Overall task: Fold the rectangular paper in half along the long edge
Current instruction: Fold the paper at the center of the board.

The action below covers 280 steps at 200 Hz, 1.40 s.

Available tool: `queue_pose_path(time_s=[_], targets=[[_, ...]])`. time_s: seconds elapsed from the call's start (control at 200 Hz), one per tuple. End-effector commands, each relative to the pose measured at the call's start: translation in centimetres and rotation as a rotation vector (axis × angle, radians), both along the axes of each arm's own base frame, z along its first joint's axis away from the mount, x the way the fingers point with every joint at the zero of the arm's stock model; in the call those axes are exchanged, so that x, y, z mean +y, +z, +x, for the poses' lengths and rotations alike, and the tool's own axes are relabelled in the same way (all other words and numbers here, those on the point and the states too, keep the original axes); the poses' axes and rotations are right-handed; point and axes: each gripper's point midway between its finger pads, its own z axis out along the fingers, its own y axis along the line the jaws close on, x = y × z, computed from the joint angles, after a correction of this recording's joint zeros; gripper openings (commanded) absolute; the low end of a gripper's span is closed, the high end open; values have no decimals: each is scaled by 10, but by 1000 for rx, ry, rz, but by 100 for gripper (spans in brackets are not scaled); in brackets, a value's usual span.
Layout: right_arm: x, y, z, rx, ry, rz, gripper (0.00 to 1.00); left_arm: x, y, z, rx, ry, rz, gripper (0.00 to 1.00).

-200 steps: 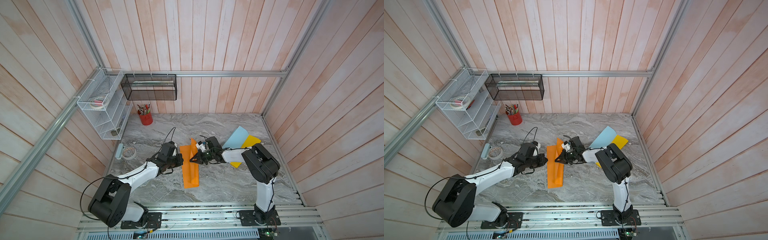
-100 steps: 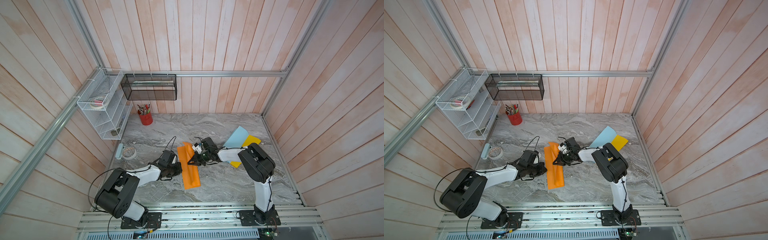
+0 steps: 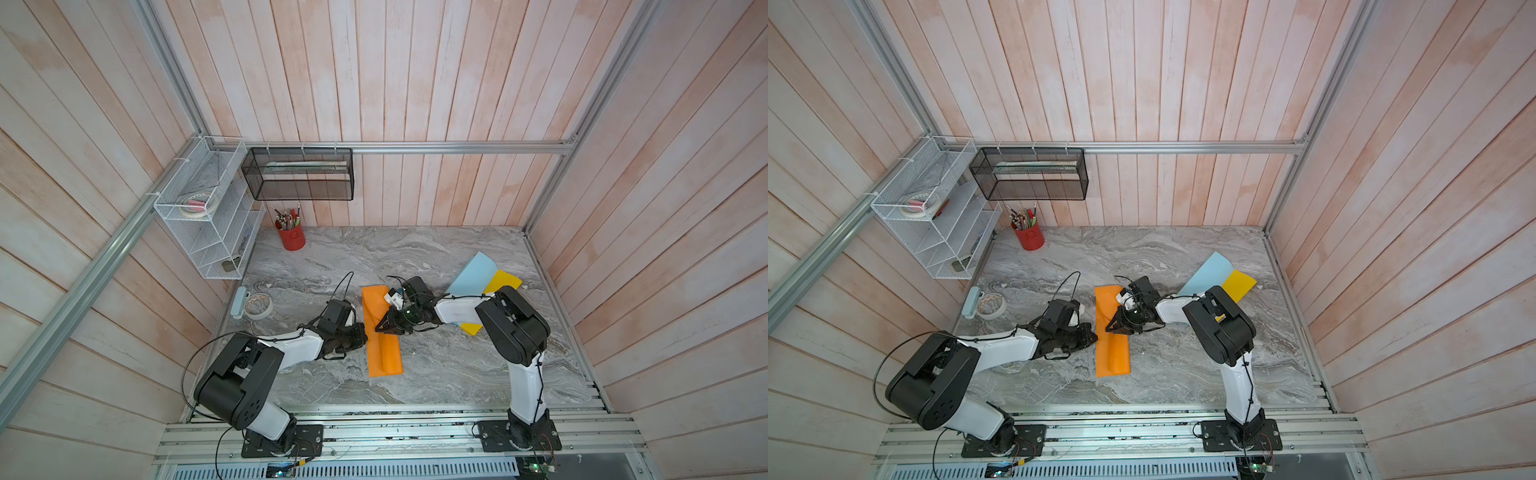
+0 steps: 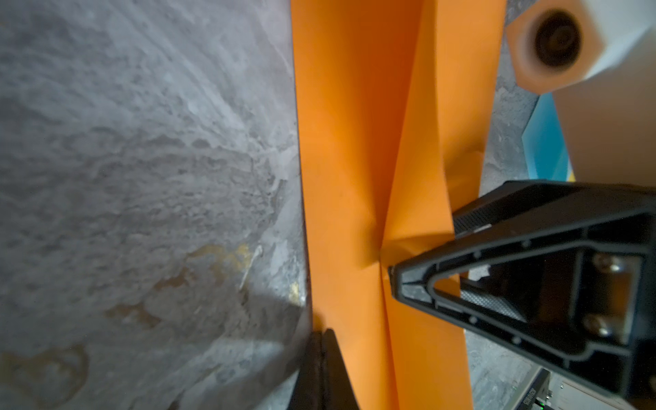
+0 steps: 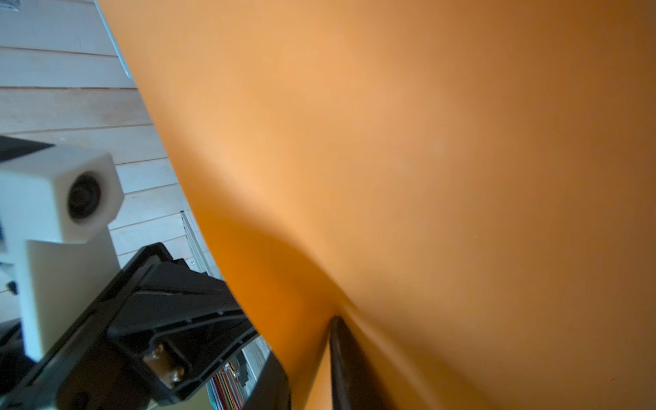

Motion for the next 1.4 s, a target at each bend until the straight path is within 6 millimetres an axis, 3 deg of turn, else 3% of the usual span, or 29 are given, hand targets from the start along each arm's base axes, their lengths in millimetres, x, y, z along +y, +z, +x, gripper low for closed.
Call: queue_pose_path(time_s=[0.0,0.435,0.715,1.395], targets=[[4,1,-2,-4,8,11,29,8,-19,-12,67,5,49,0],[5,3,-9,7,36,45,45,21,-8,-11,47,25,101,0],[5,12,-10,-10,38,60,40,21,6,-3,16,37,89,0],[6,26,-24,5,83,147,37,11,4,6,21,25,65,0]])
